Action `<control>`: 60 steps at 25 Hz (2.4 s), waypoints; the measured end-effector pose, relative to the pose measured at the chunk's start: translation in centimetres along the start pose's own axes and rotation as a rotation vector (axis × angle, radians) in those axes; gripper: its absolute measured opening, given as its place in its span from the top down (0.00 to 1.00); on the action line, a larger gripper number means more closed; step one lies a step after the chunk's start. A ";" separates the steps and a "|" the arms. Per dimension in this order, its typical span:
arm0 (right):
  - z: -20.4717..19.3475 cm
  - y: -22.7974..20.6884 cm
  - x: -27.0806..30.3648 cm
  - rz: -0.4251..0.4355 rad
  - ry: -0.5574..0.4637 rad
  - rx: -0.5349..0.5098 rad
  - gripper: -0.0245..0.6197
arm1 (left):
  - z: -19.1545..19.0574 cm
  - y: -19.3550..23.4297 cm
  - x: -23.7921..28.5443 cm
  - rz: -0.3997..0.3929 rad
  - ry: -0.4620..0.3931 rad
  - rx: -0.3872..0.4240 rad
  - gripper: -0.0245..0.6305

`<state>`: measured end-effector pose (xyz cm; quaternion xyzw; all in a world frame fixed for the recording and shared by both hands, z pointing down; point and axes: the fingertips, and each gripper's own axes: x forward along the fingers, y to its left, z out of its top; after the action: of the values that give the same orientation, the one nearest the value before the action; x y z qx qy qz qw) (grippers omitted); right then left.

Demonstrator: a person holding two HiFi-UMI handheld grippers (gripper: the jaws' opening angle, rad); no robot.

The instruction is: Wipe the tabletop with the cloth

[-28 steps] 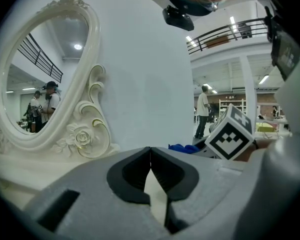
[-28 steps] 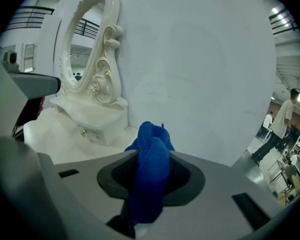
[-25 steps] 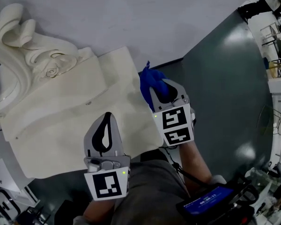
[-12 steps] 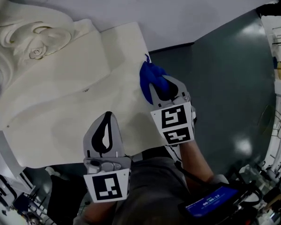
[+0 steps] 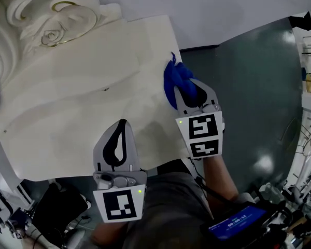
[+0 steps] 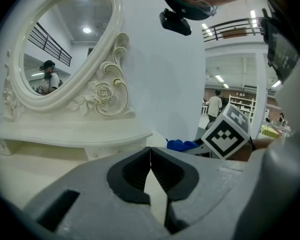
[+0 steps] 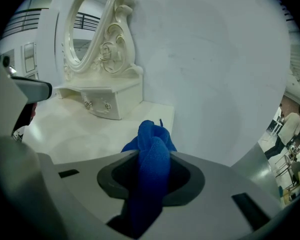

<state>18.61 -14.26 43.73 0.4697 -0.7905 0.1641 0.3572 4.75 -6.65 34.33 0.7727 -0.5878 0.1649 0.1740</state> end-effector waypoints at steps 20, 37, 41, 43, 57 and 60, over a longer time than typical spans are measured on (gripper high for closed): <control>1.1 8.1 1.7 0.076 0.019 -0.035 0.79 | -1.3 5.5 -2.8 0.042 0.004 -0.034 0.94; 4.2 17.1 2.3 0.123 0.008 -0.072 0.79 | -2.1 13.0 -8.2 0.107 0.000 -0.056 0.94; 5.0 19.6 2.8 0.132 0.003 -0.084 0.79 | -2.4 15.3 -9.4 0.124 -0.006 -0.065 0.94; 5.3 20.6 3.0 0.140 0.002 -0.089 0.79 | -2.6 16.2 -9.8 0.132 -0.006 -0.069 0.94; 7.6 27.8 4.2 0.195 -0.012 -0.144 0.79 | -3.7 22.1 -13.8 0.200 -0.018 -0.091 0.94; 8.2 29.6 4.4 0.209 -0.017 -0.156 0.79 | -4.2 23.6 -14.9 0.222 -0.015 -0.101 0.94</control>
<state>-11.49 -6.91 43.47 0.3568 -0.8486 0.1344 0.3667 -22.02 2.06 32.96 0.6944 -0.6785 0.1475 0.1889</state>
